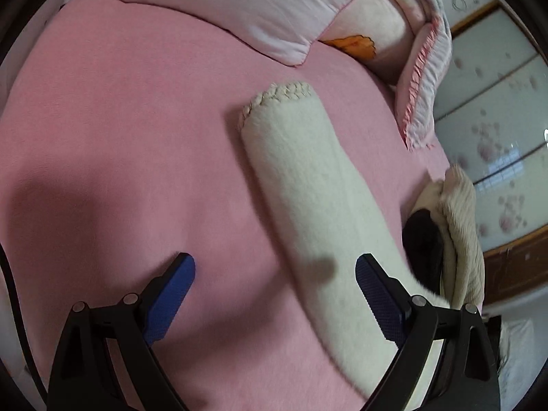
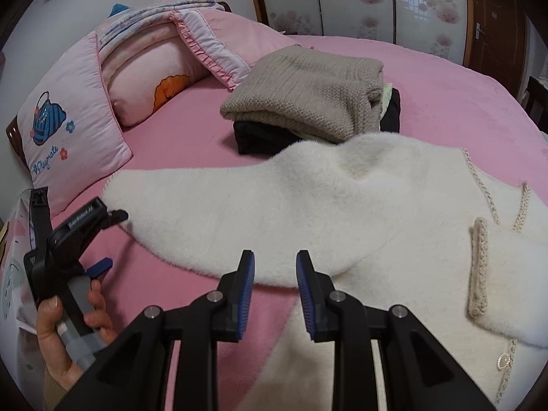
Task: Fold large clothes
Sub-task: 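Reach the left gripper to the other sleeve cuff and grasp it, then fold the held sleeve across the cardigan body and open the left gripper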
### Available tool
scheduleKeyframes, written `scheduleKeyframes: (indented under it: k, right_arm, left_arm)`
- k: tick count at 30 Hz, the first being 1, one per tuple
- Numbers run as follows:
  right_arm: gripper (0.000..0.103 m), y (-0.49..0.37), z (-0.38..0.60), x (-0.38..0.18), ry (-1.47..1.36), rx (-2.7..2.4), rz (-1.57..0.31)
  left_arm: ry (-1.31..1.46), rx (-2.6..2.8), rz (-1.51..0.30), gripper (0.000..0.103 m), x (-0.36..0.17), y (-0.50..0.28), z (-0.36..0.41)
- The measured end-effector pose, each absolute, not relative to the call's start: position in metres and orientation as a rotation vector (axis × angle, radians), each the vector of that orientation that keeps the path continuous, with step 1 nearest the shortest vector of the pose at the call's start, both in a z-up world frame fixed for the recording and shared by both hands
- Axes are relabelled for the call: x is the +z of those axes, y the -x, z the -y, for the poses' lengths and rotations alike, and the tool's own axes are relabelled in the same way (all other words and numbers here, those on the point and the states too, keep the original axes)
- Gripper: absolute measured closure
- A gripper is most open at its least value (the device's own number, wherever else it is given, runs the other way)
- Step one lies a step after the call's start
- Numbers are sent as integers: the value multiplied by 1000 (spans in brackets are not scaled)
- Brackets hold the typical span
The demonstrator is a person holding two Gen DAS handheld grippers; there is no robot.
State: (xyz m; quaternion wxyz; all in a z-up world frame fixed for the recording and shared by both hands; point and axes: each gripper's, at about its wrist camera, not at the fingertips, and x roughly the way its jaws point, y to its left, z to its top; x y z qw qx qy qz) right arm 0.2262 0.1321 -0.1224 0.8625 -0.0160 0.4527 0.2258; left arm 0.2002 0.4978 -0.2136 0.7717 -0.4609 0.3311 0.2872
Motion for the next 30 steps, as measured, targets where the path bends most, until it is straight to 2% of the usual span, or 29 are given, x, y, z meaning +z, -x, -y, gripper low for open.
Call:
scheduleKeyframes:
  k: [4,5,6,7,8,9,12,19,26,30]
  right_arm:
    - [78,-230,-127,-129,15,466,-964]
    - [78,-230,-125,-130,10,462,-967]
    - [78,-231,-122,-132,5,456,-971]
    - [78,-232,-119,-133,-2,450,-975]
    - [78,-233,-115,-134,-9,444,-978]
    - [78,-234,-112,-136,-15,437,-982]
    - [78,-234,-99,-139,-38,415,-993]
    - [78,-231,-50,-133,-106,347,-979]
    - [78,-228,32,-113,-219,226,-917]
    - [78,-221,86,-106,-275,142,-883]
  left_arm:
    - [983,628,-706,10,-219,-217,-502]
    - [966,630,-714,13,-219,-224,-502]
    - [950,631,-720,24,-219,-228,-500]
    - [933,624,-725,46,-219,-234,-499]
    - [911,601,-744,62,-220,-242,-496]
    - [898,579,-765,86,-220,-249,-494]
    - [822,621,-770,91,-206,-259,-482]
    - [677,597,-611,92,-128,-259,-423]
    - [391,371,-542,92,-49,-285,-285]
    - [251,209,-585,92,-46,-308,-190]
